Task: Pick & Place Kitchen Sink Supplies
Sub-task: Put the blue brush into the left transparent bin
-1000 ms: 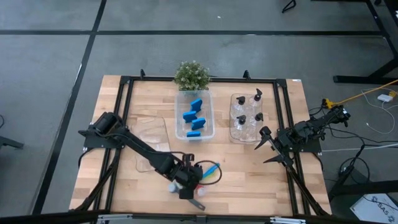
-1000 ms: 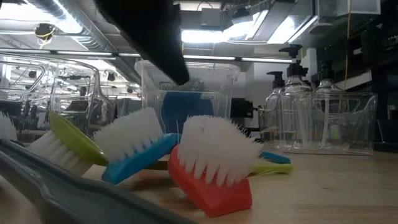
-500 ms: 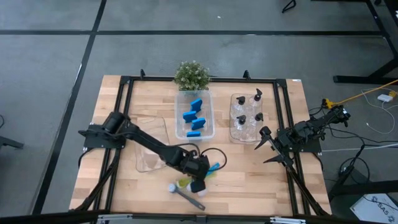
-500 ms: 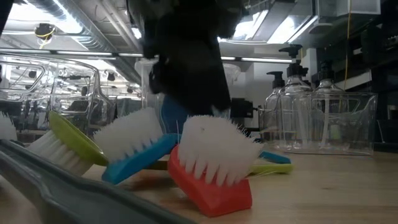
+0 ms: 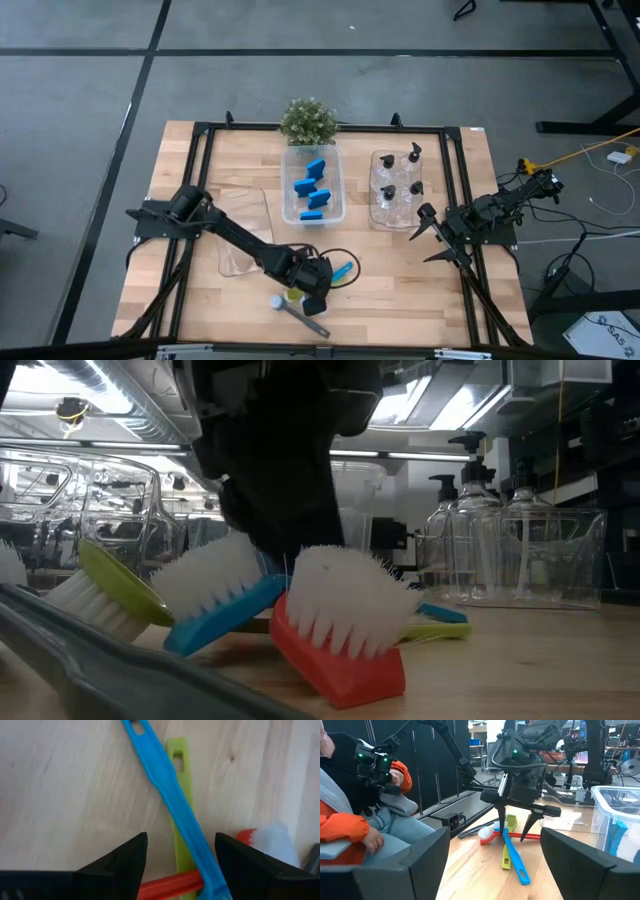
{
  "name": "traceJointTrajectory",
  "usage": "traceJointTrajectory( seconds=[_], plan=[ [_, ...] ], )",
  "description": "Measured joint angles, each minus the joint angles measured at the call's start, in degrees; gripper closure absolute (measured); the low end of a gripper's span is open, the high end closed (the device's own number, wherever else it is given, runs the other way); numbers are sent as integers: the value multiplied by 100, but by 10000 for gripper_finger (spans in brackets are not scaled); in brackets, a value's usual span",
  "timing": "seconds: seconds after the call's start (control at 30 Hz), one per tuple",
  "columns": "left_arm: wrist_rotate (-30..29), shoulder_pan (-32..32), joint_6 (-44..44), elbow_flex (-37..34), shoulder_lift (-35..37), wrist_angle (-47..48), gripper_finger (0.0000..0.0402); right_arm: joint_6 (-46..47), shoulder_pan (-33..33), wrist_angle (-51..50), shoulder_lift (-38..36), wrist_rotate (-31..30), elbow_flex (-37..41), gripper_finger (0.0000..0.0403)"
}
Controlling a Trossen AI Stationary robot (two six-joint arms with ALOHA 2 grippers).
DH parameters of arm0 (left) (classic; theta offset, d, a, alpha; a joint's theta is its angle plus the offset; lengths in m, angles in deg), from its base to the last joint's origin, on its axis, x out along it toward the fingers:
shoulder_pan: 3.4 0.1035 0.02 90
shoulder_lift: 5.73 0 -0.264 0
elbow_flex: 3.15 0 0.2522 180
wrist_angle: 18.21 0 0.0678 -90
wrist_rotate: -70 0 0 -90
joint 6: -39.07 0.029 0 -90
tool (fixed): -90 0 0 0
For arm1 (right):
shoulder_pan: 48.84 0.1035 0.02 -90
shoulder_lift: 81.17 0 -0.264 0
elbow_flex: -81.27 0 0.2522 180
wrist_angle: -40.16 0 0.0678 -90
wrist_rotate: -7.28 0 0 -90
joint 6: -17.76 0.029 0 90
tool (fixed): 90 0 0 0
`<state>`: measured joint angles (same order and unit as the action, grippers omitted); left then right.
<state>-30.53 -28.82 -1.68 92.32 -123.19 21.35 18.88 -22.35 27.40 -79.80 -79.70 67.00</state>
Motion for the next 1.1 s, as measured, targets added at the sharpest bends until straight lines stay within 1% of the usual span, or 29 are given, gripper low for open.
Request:
traceJointTrajectory(
  seconds=[0.2, 0.33, 0.4, 0.47, 0.53, 0.77, 0.83, 1.1],
  plan=[
    [-29, 4, -155, -2, -204, -19, 180, 6, -1, 0, 2, 0, 0, 95],
    [-303, 54, -330, -2, -192, -29, 181, 0, -1, 0, 0, 0, 0, 95],
    [-340, 82, -370, -2, -156, -37, 186, 14, 0, 0, 2, 0, 0, 95],
    [-337, 97, -451, 0, -143, -43, 200, -3, 0, 0, 0, 0, 0, 95],
    [-316, 97, -568, 0, -145, -21, 223, 5, 1, 0, 0, 0, 0, 95],
    [-252, 94, -825, 0, -145, 34, 340, -2, 0, 0, 1, 0, 0, 95],
    [-228, 94, -837, 0, -142, 31, 362, 6, -1, 0, 1, 0, 0, 95],
    [-432, 52, -974, 0, -141, 51, 363, -1, 0, 0, 2, 0, 0, 95]
  ],
)
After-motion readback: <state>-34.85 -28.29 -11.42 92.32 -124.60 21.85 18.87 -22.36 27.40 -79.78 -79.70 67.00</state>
